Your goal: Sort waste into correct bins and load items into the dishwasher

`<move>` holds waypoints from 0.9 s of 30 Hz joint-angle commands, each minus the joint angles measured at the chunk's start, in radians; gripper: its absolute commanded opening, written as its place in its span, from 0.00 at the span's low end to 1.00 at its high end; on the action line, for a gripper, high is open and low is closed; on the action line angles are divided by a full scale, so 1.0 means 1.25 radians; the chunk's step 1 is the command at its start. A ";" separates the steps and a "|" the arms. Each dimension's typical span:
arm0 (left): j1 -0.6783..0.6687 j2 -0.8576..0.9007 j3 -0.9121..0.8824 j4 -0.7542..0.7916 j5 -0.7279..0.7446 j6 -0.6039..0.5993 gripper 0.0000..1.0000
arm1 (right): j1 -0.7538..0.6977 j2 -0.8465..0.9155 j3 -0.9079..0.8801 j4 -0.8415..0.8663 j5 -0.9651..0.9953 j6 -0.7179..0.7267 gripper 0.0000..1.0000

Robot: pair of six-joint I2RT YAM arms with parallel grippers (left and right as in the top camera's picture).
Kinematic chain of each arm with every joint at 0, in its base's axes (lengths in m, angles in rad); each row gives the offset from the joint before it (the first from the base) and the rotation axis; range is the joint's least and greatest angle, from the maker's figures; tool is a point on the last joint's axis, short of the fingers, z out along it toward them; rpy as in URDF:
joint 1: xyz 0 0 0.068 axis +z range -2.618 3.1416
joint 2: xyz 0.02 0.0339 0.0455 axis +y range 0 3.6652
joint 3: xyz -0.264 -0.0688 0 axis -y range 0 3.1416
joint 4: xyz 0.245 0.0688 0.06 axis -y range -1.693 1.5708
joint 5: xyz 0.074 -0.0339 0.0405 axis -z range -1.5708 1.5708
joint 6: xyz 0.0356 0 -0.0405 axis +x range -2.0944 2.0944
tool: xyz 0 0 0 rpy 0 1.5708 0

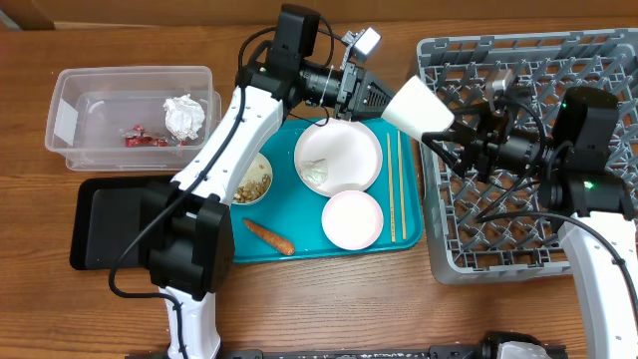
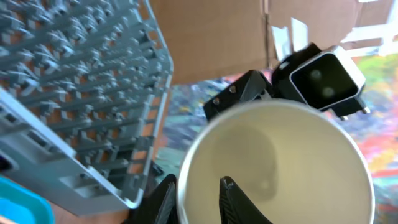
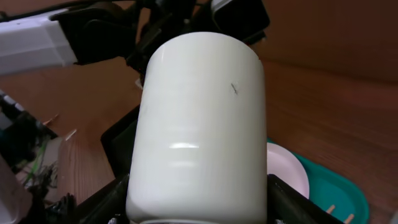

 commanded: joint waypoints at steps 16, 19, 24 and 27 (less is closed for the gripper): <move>0.097 -0.110 0.016 -0.439 -0.897 0.273 0.30 | -0.005 -0.014 0.208 -0.306 0.686 0.244 0.46; 0.121 -0.189 0.016 -0.502 -1.072 0.275 0.31 | -0.061 -0.014 0.305 -0.409 0.771 0.297 0.45; 0.134 -0.274 0.016 -0.537 -1.210 0.275 0.33 | -0.220 -0.012 0.345 -0.445 0.781 0.345 0.45; 0.136 -0.297 0.016 -0.548 -1.220 0.275 0.40 | -0.334 0.009 0.345 -0.456 0.782 0.349 0.45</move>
